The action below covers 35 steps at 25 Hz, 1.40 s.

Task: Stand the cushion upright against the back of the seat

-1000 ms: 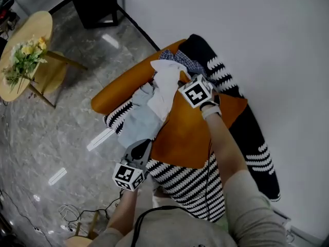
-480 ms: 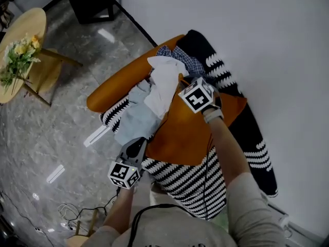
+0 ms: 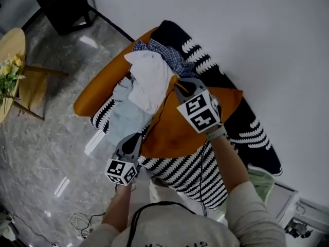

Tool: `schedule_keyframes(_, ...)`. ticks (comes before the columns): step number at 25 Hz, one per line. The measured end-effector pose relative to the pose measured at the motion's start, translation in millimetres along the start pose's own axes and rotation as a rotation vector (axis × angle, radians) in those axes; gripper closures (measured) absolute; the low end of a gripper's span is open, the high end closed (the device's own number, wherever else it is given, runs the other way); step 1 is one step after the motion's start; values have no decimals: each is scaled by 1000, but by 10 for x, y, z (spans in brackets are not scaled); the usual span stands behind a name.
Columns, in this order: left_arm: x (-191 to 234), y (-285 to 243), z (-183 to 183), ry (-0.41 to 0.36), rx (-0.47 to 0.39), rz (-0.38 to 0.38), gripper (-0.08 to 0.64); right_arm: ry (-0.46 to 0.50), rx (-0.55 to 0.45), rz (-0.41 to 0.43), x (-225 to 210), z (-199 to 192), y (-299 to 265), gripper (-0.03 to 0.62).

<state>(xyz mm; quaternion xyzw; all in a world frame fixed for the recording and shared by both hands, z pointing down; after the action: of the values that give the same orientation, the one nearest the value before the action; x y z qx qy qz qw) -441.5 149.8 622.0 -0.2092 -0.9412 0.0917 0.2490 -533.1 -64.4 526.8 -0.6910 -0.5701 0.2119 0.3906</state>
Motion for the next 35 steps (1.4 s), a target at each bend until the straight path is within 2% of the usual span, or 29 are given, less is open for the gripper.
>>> schedule_keyframes(4,-195,-16,-84,-14,34,-49,525,-6,-83,-53,133,-25,500,546)
schedule_keyframes(8,-351,71,-328,-31,101,-73,525,-30,-155,-116,212,-117,1031,546)
schedule_keyframes(12,-467,212,-575,-26,146,-57,525,-86,-198,-169,235,-303,1549,546)
schedule_keyframes(17,-592,374,-812,38,162,-7,513,-141,-224,-245,244,-595,2107,546)
schedule_keyframes(18,-600,405,-864,54,163,19,494,-142,-225,-260,243,-651,2201,546)
schedule_keyframes(21,-601,539,-1075,100,182,108,367,-144,-228,-291,263,-800,2425,547)
schedule_keyframes(23,-633,622,-1229,122,208,137,309,-144,-232,-301,283,-875,2536,546)
schedule_keyframes(25,-663,675,-1390,193,215,156,264,-138,-236,-314,298,-936,2639,546)
schedule_keyframes(28,-616,744,-1647,344,209,209,241,-127,-238,-336,327,-1033,2777,546)
schedule_keyframes(35,-474,720,-2042,543,177,286,238,-107,-243,-386,364,-1257,3041,546)
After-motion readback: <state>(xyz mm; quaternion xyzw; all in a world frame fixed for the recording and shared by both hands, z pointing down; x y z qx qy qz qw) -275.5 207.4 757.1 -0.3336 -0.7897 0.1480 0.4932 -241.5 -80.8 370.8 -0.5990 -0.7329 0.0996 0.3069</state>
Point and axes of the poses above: the fingertips, and each gripper's own axes: y backward along the fingers, x to its left, z out of its top, the point moved 3 cm from there along y, backward along the fingers, and after that the axes turned 8 degrees about -y, right-handed, at the moved point
